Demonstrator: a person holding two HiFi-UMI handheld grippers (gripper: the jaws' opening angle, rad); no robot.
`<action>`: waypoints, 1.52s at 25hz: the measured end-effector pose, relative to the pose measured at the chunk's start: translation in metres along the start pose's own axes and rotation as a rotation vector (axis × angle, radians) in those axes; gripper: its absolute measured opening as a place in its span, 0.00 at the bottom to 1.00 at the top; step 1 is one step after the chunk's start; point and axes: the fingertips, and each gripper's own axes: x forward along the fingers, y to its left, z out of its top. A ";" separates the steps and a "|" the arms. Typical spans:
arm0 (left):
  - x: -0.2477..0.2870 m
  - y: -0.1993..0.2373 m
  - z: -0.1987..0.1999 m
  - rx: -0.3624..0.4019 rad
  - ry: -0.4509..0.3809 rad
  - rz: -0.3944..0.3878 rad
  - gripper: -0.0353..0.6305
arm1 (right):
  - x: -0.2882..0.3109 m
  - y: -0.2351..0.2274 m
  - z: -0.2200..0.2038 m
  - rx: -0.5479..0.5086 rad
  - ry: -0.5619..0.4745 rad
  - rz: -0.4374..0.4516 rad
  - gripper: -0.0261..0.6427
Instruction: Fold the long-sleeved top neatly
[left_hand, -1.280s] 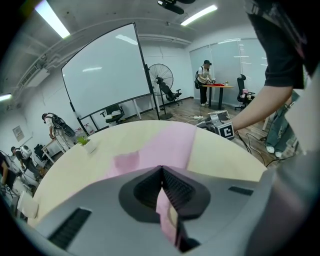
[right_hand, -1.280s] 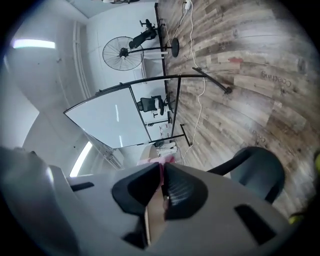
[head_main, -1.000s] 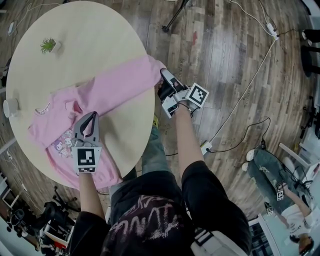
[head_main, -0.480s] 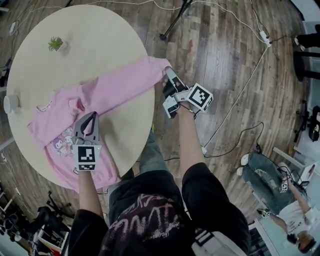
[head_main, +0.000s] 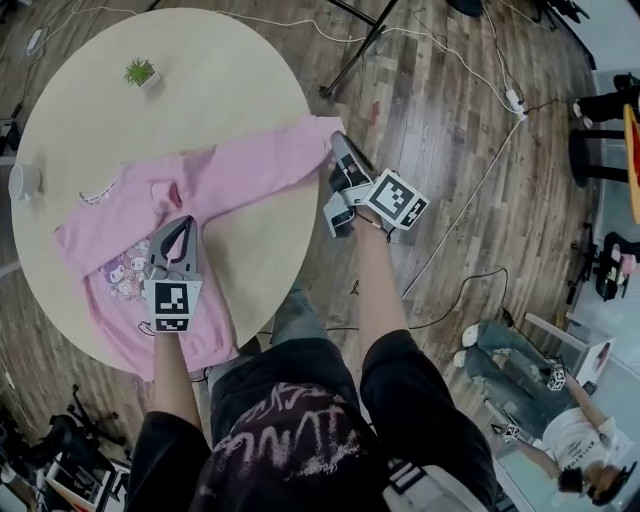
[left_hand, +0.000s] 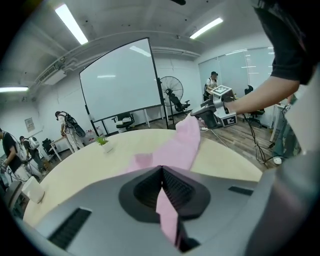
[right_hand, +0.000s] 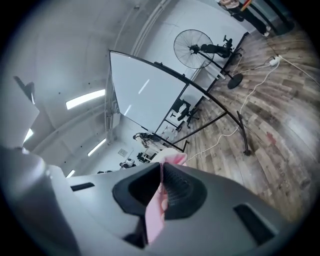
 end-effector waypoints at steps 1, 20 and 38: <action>-0.004 0.003 -0.001 -0.003 -0.004 0.008 0.07 | 0.002 0.007 -0.002 -0.026 0.008 -0.003 0.07; -0.082 0.070 -0.040 -0.170 -0.076 0.190 0.07 | 0.047 0.125 -0.080 -0.380 0.137 -0.002 0.07; -0.171 0.129 -0.115 -0.307 -0.077 0.339 0.07 | 0.104 0.241 -0.222 -0.609 0.315 0.059 0.07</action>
